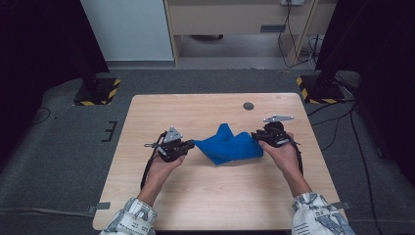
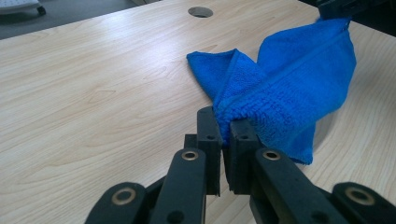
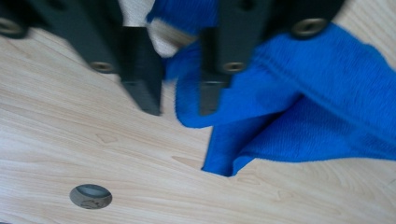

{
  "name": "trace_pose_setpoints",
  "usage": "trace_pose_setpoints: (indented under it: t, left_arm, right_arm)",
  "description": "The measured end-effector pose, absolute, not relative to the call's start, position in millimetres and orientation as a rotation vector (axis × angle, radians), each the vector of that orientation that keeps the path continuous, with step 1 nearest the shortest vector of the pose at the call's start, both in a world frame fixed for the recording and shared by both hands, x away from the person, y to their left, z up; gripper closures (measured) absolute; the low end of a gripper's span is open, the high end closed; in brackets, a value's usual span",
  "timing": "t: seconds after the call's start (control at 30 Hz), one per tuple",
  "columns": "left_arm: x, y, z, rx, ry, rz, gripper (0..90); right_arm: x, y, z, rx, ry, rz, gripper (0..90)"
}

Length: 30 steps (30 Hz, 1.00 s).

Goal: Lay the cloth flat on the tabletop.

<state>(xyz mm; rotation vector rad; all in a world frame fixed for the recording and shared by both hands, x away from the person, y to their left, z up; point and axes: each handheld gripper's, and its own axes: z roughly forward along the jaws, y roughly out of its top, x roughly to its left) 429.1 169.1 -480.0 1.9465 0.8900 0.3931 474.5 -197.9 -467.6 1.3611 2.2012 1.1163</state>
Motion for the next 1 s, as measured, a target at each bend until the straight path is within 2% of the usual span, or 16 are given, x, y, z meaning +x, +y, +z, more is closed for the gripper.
trace_pose_setpoints:
  t: [0.1,0.3,0.47,0.6,0.8,1.0]
  left_arm:
    - [429.4,168.5,-481.6,1.951,0.892,0.386,85.5]
    - [429.5,168.0,-482.4,1.954,0.894,0.386,85.5]
    - [428.9,165.3,-483.4,1.963,0.889,0.386,85.4]
    - [429.8,165.0,-485.1,1.967,0.888,0.378,85.4]
    - [429.9,165.0,-485.5,1.968,0.893,0.384,85.4]
    - [430.4,164.9,-486.5,1.972,0.893,0.383,85.4]
  right_arm:
    - [473.3,-199.8,-468.6,1.359,2.182,1.113,44.5]
    - [470.9,-202.3,-464.6,1.339,2.157,1.147,31.8]
    - [474.7,-201.3,-467.1,1.340,2.154,1.129,33.0]
    - [468.2,-204.2,-467.7,1.326,2.163,1.147,39.3]
    - [452.8,-214.9,-471.0,1.300,2.178,1.187,37.8]
    - [443.3,-222.6,-478.6,1.278,2.198,1.201,46.7]
